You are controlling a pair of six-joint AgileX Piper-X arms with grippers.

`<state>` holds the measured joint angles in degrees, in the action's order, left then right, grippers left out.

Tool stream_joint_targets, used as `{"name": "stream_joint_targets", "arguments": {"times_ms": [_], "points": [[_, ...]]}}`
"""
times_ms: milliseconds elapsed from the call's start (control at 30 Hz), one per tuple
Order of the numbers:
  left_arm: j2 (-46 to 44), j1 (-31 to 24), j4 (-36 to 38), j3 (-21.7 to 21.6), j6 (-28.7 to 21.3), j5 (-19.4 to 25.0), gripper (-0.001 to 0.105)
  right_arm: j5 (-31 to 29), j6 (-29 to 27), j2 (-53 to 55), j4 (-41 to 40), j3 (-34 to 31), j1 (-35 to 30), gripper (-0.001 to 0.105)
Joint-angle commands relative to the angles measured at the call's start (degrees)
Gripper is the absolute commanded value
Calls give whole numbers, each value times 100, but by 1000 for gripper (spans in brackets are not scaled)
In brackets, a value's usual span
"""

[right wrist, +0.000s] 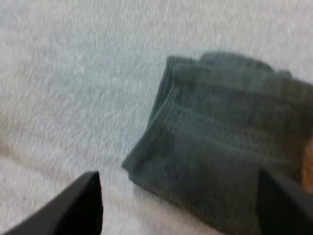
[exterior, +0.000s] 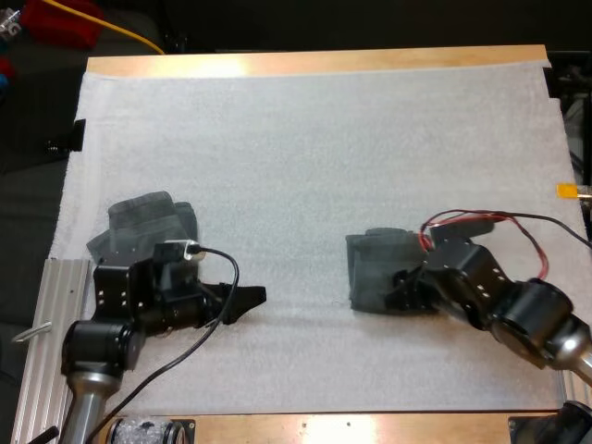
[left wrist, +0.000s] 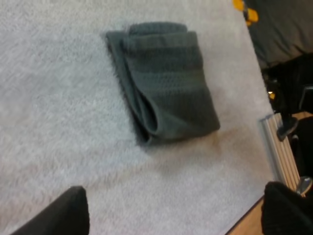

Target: Pick towel from pile, fold and stack

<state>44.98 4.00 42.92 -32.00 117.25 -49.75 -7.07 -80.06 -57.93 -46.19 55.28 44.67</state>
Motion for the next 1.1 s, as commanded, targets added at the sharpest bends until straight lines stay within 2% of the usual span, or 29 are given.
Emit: {"name": "stream_joint_targets", "arguments": {"times_ms": [0, 100, 233, 533, 700, 867, 1067], "points": [[60, 198, -277, -31, 162, -111, 71, -48, -34, 144, -153, -10, 1, 64], [243, 647, -778, -31, 483, 1, 72, -48, -34, 351, -264, -10, 1, 64], [565, 1147, -1545, -31, 954, 661, 72, -48, -34, 541, -284, -10, 1, 64], [1681, 2077, -2703, -31, 1642, 1109, 72, 125, -34, 638, -296, -10, 1, 64], [2432, 2422, -3328, -39, 2156, 1379, 72, 173, -34, 638, -296, -10, 1, 64], [3128, 2567, -3428, -259, 2223, 1463, 72, 220, -34, 638, -296, -10, 1, 64], [3972, 2585, -3418, -758, 2223, 1430, 72, 220, -34, 638, -296, -10, 1, 64]]}}
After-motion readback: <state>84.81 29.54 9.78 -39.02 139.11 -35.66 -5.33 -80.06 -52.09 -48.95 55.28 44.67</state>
